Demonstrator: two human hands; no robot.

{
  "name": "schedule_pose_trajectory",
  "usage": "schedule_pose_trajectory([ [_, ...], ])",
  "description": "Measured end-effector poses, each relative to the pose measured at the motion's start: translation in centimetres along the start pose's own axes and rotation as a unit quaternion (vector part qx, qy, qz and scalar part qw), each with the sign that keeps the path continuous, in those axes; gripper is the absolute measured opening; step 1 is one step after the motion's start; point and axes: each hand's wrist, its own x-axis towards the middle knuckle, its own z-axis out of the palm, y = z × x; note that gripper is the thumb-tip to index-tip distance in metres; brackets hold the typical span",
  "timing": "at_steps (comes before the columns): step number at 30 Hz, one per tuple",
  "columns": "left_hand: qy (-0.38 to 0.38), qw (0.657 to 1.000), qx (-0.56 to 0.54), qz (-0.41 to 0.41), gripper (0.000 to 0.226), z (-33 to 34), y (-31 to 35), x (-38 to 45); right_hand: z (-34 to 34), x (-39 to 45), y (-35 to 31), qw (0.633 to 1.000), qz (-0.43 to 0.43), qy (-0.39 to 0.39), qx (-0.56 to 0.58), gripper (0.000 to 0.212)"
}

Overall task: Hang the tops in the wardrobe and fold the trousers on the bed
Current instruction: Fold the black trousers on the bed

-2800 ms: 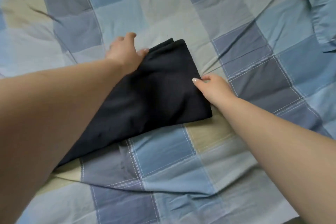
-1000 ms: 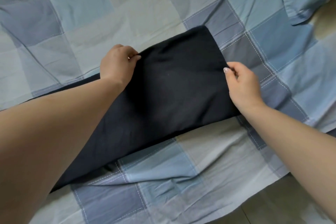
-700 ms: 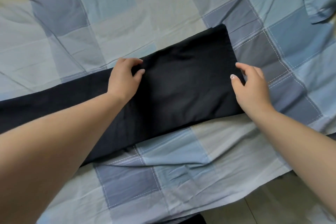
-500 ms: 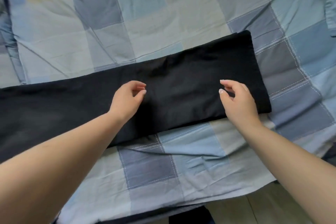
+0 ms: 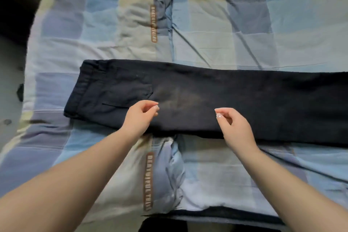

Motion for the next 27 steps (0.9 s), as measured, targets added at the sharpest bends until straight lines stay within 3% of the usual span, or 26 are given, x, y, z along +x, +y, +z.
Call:
schedule_pose_trajectory([
  [6, 0.113, 0.984, -0.082, -0.114, 0.006, -14.1, -7.2, 1.6, 14.7, -1.3, -7.5, 0.993, -0.037, -0.088, -0.068, 0.024],
  [10, 0.225, 0.939, -0.155, -0.209, 0.048, -17.6, -11.1, 3.7, 21.3, -0.9, -9.9, 0.953, -0.110, -0.170, -0.225, 0.040],
  [12, 0.195, 0.905, -0.260, -0.274, 0.061, -18.0, -12.4, 4.3, 24.2, -0.7, -10.1, 0.920, -0.136, -0.206, -0.304, 0.047],
  [14, 0.111, 0.875, -0.359, -0.304, 0.060, -17.9, -13.0, 5.0, 26.5, -0.4, -10.0, 0.894, -0.136, -0.223, -0.365, 0.050],
  [17, 0.075, 0.862, -0.414, -0.282, 0.059, -17.5, -13.2, 6.7, 28.5, 0.2, -9.7, 0.865, -0.157, -0.205, -0.431, 0.050],
  [19, 0.105, 0.849, -0.445, -0.265, 0.058, -17.3, -12.9, 7.8, 29.7, 1.0, -9.9, 0.850, -0.172, -0.189, -0.460, 0.049],
  [21, 0.173, 0.836, -0.469, -0.226, 0.033, -17.4, -12.5, 8.6, 30.6, 1.6, -10.2, 0.847, -0.189, -0.196, -0.456, 0.043],
  [23, 0.195, 0.812, -0.528, -0.153, 0.012, -18.2, -12.5, 8.9, 30.9, 1.7, -10.8, 0.862, -0.228, -0.194, -0.408, 0.038],
  [25, 0.149, 0.793, -0.580, -0.112, 0.017, -19.4, -13.7, 8.6, 30.4, 1.1, -11.1, 0.871, -0.273, -0.200, -0.357, 0.034],
  [27, 0.107, 0.786, -0.589, -0.154, 0.030, -20.0, -15.8, 7.9, 29.9, 0.7, -11.1, 0.838, -0.292, -0.271, -0.374, 0.031],
])
